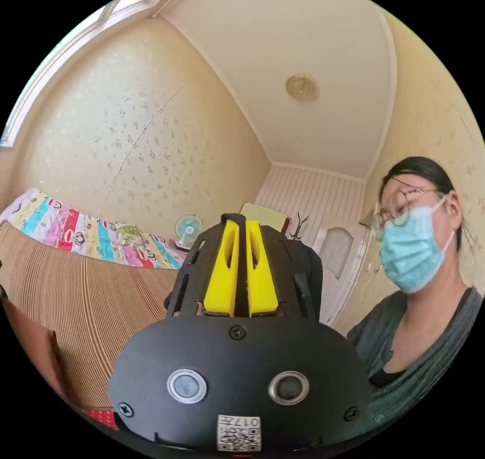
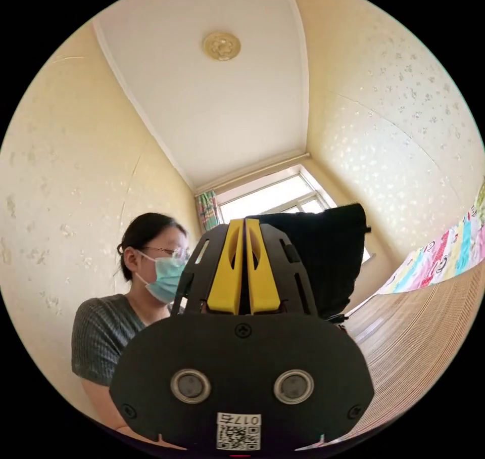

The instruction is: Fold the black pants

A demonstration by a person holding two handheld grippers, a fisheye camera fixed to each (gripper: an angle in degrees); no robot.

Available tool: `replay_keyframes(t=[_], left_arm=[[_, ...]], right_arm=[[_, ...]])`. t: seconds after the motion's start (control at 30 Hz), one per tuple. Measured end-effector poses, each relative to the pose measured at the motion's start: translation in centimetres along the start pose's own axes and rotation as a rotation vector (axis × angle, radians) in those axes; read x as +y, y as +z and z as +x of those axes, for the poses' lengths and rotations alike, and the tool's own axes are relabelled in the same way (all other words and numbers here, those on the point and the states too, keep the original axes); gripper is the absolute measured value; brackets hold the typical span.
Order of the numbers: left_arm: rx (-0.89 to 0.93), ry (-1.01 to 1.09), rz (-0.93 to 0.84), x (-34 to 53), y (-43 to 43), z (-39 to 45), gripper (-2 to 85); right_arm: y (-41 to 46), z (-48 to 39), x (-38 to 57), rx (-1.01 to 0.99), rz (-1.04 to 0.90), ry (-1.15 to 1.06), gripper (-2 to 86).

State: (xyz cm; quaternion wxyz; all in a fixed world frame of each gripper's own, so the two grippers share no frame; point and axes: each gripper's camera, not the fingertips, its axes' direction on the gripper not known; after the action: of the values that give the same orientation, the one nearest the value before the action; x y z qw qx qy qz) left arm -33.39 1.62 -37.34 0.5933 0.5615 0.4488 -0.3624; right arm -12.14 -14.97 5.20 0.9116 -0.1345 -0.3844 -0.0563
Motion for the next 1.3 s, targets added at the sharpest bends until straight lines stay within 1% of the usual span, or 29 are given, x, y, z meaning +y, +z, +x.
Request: replay_keyframes(t=[0.03,0.07,0.1,0.13,0.17,0.2,0.27,0.33,0.4,0.43,0.5,0.53,0.6,0.63,0.7,0.8,0.83,0.87,0.93,0.97,1.03,1.07,1.1,1.13,1.17,1.2,1.23,1.27,1.3], left_arm=[[-0.016,0.012,-0.025,-3.1,2.0,-1.4,0.2],[-0.083,0.02,-0.045,-8.7,5.5,-4.4,0.6],[-0.143,-0.046,-0.049,-12.6,8.0,-8.0,1.6],[-0.18,-0.087,-0.054,-13.8,8.8,-9.6,2.0],[-0.288,-0.151,-0.096,-15.3,10.2,-12.3,3.5],[-0.409,-0.173,-0.14,-15.4,11.3,-14.1,5.5],[-0.541,-0.142,-0.212,-13.3,12.6,-15.4,9.1],[-0.559,-0.036,-0.303,-8.3,14.2,-16.3,11.1],[-0.576,0.017,-0.466,1.5,16.0,-18.5,11.2],[-0.581,0.009,-0.508,4.3,16.4,-19.2,11.2],[-0.536,-0.084,-0.687,15.7,17.9,-22.1,10.9],[-0.515,-0.119,-0.729,18.4,18.2,-22.7,10.9],[-0.46,-0.26,-0.826,27.8,18.6,-23.8,11.2],[-0.449,-0.291,-0.839,29.6,18.6,-23.8,11.3],[-0.419,-0.398,-0.858,35.2,18.7,-23.6,12.2],[-0.412,-0.489,-0.868,38.8,18.9,-22.7,13.6],[-0.417,-0.499,-0.871,39.3,19.0,-22.5,13.8],[-0.414,-0.521,-0.878,39.9,19.2,-22.2,14.1],[-0.398,-0.555,-0.846,40.2,18.8,-21.9,14.3],[-0.384,-0.573,-0.824,40.1,18.3,-21.7,14.3],[-0.38,-0.58,-0.807,39.8,17.8,-21.5,14.2],[-0.395,-0.572,-0.804,39.7,17.5,-21.4,14.0],[-0.416,-0.56,-0.809,39.6,17.3,-21.3,13.9],[-0.427,-0.555,-0.817,39.6,17.3,-21.3,13.9],[-0.444,-0.547,-0.832,39.8,17.5,-21.2,13.8],[-0.468,-0.526,-0.832,39.8,17.6,-20.9,13.6],[-0.476,-0.511,-0.836,39.7,17.7,-20.7,13.1],[-0.493,-0.482,-0.863,39.8,18.2,-20.5,12.3],[-0.522,-0.45,-0.904,39.9,18.6,-20.4,10.1]], right_arm=[[1.1,2.8,-2.7,0.025,0.008,0.032,0.4],[3.3,8.2,-8.1,0.086,0.032,0.086,0.6],[5.2,12.7,-13.0,0.187,0.055,0.087,0.8],[5.9,14.6,-15.2,0.266,0.057,0.093,1.0],[6.9,17.7,-18.3,0.437,0.083,0.159,1.3],[7.9,19.8,-19.4,0.566,0.105,0.212,1.5],[10.1,21.6,-19.0,0.678,0.066,0.211,2.1],[13.3,23.7,-16.6,0.778,-0.114,0.202,3.1],[16.7,27.2,-8.9,0.9,-0.397,0.197,4.9],[17.2,28.2,-6.4,0.93,-0.467,0.196,5.6],[18.3,32.5,5.4,1.037,-0.697,0.219,8.7],[18.3,33.7,8.5,1.052,-0.746,0.24,9.5],[17.7,38.0,20.1,1.059,-0.878,0.38,12.6],[17.5,39.0,22.7,1.06,-0.898,0.42,13.1],[17.1,42.0,30.8,1.138,-0.944,0.512,14.2],[17.8,43.7,36.0,1.271,-0.944,0.566,13.2],[18.2,44.0,36.9,1.27,-0.955,0.587,12.7],[19.6,45.0,38.6,1.244,-1.03,0.616,9.9],[22.3,44.9,38.7,1.253,-1.148,0.522,6.4],[23.4,44.4,37.5,1.196,-1.16,0.531,5.0],[22.7,41.5,33.3,1.023,-0.927,0.56,4.3],[20.7,38.4,30.2,0.892,-0.705,0.546,3.9],[17.9,35.1,27.9,0.813,-0.516,0.523,3.8],[16.4,33.4,27.2,0.807,-0.438,0.507,3.7],[13.3,30.0,26.5,0.881,-0.327,0.459,3.5],[10.8,27.4,26.9,1.052,-0.301,0.431,3.5],[9.7,26.6,27.4,1.158,-0.319,0.434,3.4],[7.8,26.4,28.8,1.347,-0.4,0.499,3.3],[6.1,27.4,30.8,1.457,-0.511,0.626,3.3]])
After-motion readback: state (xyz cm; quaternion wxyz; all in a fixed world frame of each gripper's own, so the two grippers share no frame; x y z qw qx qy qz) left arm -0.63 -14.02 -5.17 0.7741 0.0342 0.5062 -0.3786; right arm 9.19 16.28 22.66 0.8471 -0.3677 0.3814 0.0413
